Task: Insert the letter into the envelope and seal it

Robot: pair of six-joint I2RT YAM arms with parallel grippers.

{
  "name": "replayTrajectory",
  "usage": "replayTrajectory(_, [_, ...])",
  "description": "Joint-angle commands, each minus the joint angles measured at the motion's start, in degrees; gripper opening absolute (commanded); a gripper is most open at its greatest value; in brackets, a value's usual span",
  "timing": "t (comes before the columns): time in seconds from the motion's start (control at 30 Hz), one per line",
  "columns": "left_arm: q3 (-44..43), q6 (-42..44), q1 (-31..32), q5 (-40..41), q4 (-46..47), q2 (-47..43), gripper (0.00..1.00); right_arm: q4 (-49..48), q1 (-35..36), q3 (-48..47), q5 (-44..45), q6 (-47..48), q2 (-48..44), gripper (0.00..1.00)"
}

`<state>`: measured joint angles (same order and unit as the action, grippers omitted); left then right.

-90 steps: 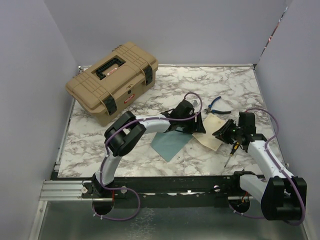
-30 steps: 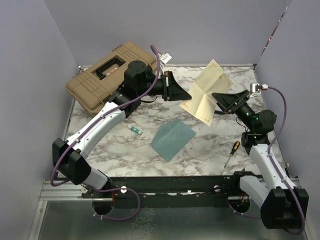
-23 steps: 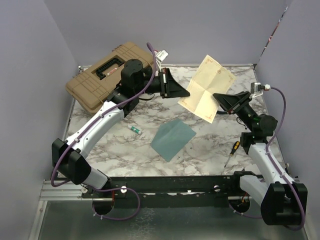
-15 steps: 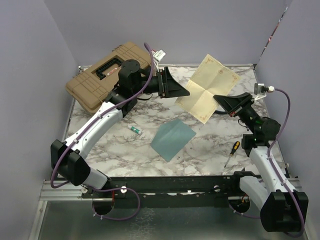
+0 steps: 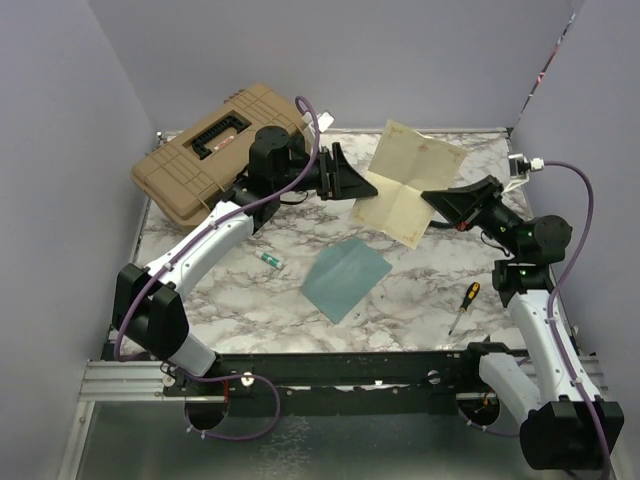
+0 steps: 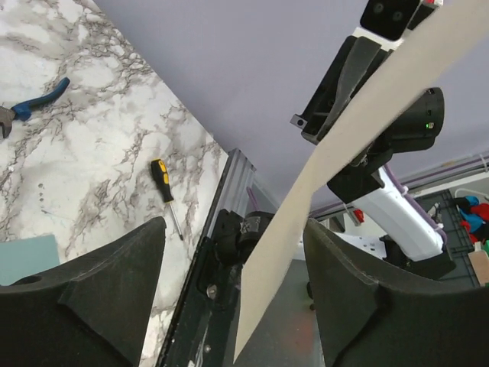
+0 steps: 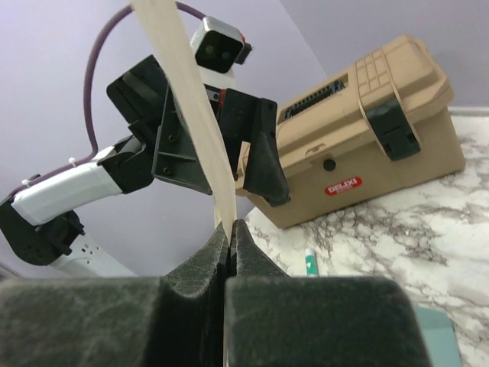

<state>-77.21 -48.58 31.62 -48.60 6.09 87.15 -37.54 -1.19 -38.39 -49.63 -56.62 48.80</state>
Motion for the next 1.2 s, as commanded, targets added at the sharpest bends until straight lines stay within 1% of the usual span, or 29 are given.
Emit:
replayTrajectory(0.0, [1.55, 0.97, 0.22, -0.2, 7.64, -0.1, 0.7, 3.77, -0.13, -1.66, -4.08, 1.21, 1.34, 0.0])
replayTrajectory(0.03, [1.99, 0.48, 0.46, -0.56, 9.09, -0.06, 0.66, 3.4, -0.13, -1.69, -4.27, 0.74, 1.57, 0.0])
replayTrajectory(0.1, [2.79, -0.06, 0.94, -1.9, 10.58, 0.22, 0.53, 2.92, -0.13, -1.67, -4.23, 0.12, 1.98, 0.0])
replayTrajectory(0.13, [3.18, -0.09, 0.98, -2.26, 10.99, 0.23, 0.44, 2.91, -0.13, -1.72, -4.24, 0.13, 1.96, 0.0])
replayTrajectory(0.2, [4.03, -0.19, 0.99, -2.43, 11.44, 0.18, 0.2, 2.93, -0.13, -1.8, -4.25, 0.33, 1.83, 0.0])
replayTrajectory(0.23, [4.3, -0.2, 0.99, -2.02, 11.56, 0.16, 0.07, 2.99, -0.13, -1.9, -4.55, 0.71, 1.65, 0.0])
replayTrajectory(0.27, [4.53, -0.16, 0.99, -1.52, 11.54, 0.04, 0.0, 3.23, -0.13, -2.12, -4.99, 1.2, 1.49, 0.01])
replayTrajectory(0.3, [4.59, 0.04, 0.95, -1.08, 11.56, -0.11, 0.0, 3.68, -0.13, -2.25, -5.53, 1.94, 1.15, 0.09])
replayTrajectory(0.33, [4.61, 0.51, 0.93, -0.72, 11.57, -0.27, 0.0, 4.85, -0.13, -2.55, -5.7, 3.09, 0.72, 0.2])
replayTrajectory(0.37, [4.61, 1.1, 0.9, -0.41, 11.57, -0.51, 0.0, 6.88, -0.13, -3.04, -5.54, 4.8, 0.11, 0.34])
replayTrajectory(0.43, [4.57, 3.13, 0.78, -0.11, 11.55, -1.23, 0.0, 13.48, -0.13, -4.03, -2.86, 8.89, -1.61, 0.57])
replayTrajectory(0.47, [4.63, 4.49, 0.61, -0.09, 11.56, -1.66, 0.0, 15.85, -0.13, -4.4, -1.97, 10.53, -2.52, 0.64])
replayTrajectory(0.53, [4.95, 7.76, 0.52, -0.23, 11.47, -2.7, 0.0, 18.54, -0.13, -4.5, 1.08, 11.91, -4.51, 0.71])
replayTrajectory(0.6, [5.62, 11.31, 0.36, 0.09, 11.25, -4.09, 0.0, 19.78, -0.13, -4.81, 4.99, 11.92, -7.42, 0.74])
replayTrajectory(0.7, [6.18, 17.09, 0.2, 1.49, 9.23, -5.84, 0.0, 21.86, -0.13, -6.68, 11.96, 13.58, -13.94, 0.85])
replayTrajectory(0.77, [5.9, 21.13, 0.2, 2.9, 6.52, -6.19, 0.0, 24.73, -0.13, -9.55, 15.46, 15.42, -15.88, 0.87])
replayTrajectory(0.83, [5.47, 25.39, 0.28, 2.96, 3.34, -6.21, 0.0, 30.38, -0.13, -13.88, 17.08, 17.01, -14.33, 0.87])
replayTrajectory(0.93, [6.04, 31.25, 0.29, 0.43, 1.17, -6.57, 0.0, 38.95, -0.13, -19.4, 17.25, 16.92, -8.78, 0.84])
replayTrajectory(1.0, [6.98, 34.2, 0.37, 0.01, 0.7, -7.41, 0.0, 41.53, -0.13, -21.19, 16.46, 16.92, -5.12, 0.82])
replayTrajectory(1.07, [7.5, 35.25, 0.45, 2.13, 0.75, -8.14, 0.0, 43.2, -0.13, -21.97, 14.77, 17.78, -2.21, 0.81])
replayTrajectory(1.17, [6.64, 33.23, 0.46, 4.22, 1.09, -7.85, 0.0, 43.06, -0.13, -20.95, 8.39, 19.96, 0.62, 0.83])
